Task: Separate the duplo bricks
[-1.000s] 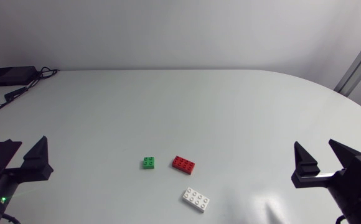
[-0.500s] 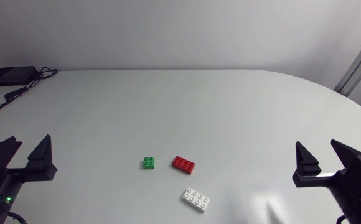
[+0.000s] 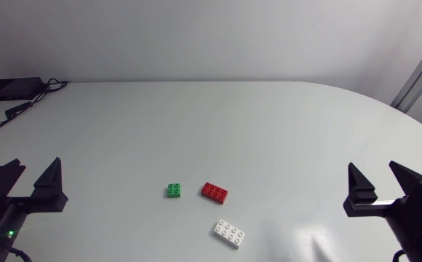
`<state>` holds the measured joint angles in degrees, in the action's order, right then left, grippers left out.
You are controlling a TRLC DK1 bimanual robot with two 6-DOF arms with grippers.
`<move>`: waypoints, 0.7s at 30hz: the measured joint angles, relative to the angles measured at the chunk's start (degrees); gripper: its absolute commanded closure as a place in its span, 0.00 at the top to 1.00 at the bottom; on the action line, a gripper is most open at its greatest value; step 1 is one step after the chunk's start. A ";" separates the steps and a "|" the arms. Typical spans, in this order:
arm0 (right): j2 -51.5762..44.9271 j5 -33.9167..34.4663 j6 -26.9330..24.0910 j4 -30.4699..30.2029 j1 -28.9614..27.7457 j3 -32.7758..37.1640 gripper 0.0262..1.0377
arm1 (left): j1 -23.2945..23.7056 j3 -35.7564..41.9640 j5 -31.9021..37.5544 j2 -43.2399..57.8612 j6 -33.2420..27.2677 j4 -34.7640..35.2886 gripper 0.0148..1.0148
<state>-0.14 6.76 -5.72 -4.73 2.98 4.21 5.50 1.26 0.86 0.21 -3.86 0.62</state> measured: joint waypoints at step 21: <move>0.00 -2.99 -1.38 5.99 -1.60 -1.99 0.96 | -0.76 0.00 0.00 0.00 -1.05 0.02 0.97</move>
<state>-0.14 3.77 -7.09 1.26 1.39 2.22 4.73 1.26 0.86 0.21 -4.91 0.64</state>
